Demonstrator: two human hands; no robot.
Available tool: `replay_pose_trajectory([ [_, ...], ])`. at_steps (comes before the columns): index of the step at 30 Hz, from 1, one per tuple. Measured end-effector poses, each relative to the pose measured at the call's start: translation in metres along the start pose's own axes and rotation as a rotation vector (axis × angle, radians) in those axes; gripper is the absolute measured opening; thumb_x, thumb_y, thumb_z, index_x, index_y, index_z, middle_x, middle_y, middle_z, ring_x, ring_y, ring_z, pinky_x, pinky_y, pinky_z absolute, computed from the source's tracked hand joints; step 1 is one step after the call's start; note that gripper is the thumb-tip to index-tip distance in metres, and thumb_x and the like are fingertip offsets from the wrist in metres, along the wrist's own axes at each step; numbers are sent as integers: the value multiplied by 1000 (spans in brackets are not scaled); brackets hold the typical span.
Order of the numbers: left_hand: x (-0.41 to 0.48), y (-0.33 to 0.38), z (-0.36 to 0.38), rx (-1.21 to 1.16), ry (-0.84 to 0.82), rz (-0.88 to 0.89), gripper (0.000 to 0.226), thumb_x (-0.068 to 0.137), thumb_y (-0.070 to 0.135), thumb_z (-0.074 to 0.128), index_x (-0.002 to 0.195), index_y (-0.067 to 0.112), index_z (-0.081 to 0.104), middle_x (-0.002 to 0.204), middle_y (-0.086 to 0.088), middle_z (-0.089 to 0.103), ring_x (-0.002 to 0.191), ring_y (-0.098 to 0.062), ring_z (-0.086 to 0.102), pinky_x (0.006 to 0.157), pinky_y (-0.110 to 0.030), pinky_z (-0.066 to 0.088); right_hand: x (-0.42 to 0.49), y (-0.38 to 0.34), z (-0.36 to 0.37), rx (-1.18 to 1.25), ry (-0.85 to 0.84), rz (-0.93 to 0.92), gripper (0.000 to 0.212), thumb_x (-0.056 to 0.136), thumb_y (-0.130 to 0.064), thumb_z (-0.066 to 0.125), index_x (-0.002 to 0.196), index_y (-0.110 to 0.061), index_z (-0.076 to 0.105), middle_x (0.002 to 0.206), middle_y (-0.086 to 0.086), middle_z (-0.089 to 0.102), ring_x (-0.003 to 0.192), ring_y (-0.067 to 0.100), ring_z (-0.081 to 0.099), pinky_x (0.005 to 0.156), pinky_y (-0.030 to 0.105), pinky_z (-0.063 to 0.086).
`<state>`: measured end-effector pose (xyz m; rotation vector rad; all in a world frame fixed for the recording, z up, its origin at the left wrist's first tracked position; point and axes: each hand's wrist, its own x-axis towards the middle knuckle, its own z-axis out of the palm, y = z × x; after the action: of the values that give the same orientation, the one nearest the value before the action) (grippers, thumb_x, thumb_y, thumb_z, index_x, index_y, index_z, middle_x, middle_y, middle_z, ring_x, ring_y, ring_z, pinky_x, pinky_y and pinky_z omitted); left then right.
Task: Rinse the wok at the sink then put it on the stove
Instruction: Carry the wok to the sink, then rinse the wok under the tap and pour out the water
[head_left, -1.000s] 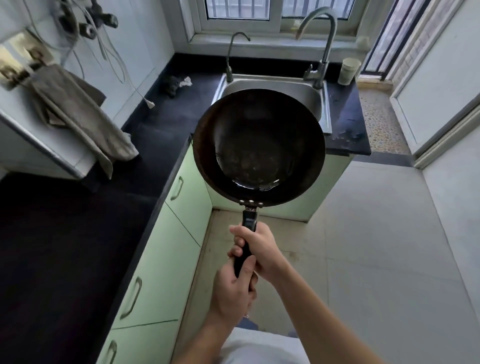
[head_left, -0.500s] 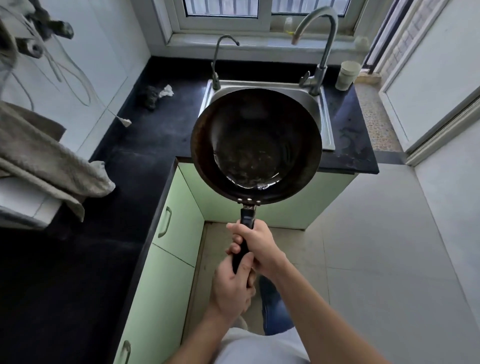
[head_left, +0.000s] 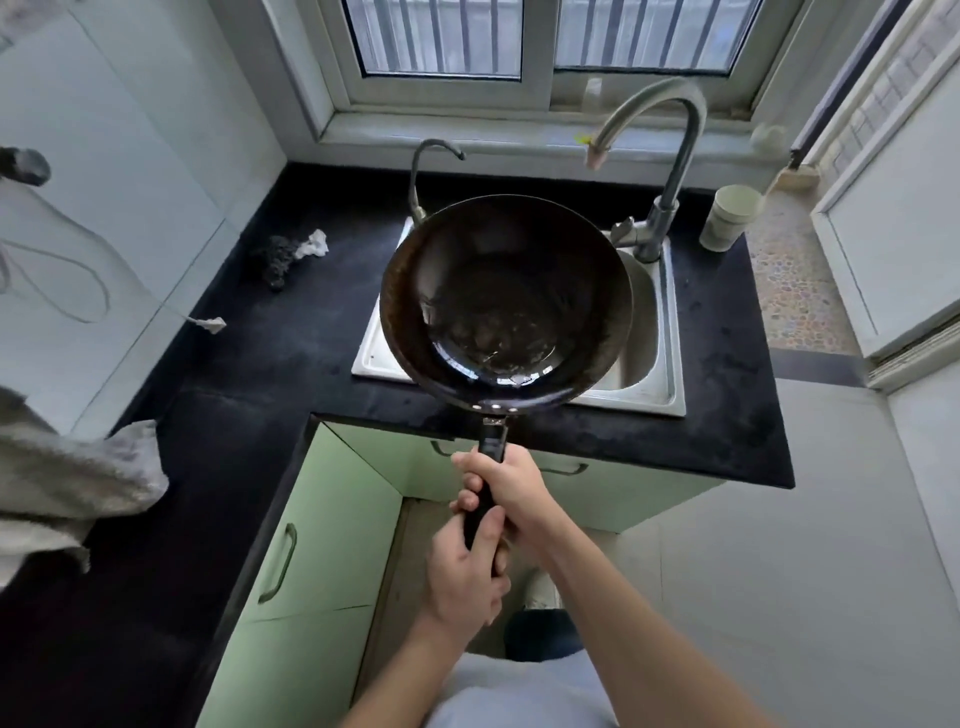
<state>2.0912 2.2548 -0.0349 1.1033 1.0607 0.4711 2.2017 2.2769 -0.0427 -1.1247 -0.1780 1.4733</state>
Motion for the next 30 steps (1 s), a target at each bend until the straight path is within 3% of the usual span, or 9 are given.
replay_pose_trajectory([
  [12,74,3,20,47,40,-97,32,98,23,52,71,7,46,50,-4,43,31,-15,34,31,-18,27,64,-22,-32,48,72,85,37,94,-1,60,65,-16,43,52,0,41,41,14,43,54,30,51],
  [30,151,0,2,124,-73,-190,29,97,26,54,72,12,50,52,-5,45,35,-16,35,34,-22,26,132,-27,-43,109,164,117,37,96,-3,60,64,-16,46,52,-1,43,42,13,44,56,33,53],
])
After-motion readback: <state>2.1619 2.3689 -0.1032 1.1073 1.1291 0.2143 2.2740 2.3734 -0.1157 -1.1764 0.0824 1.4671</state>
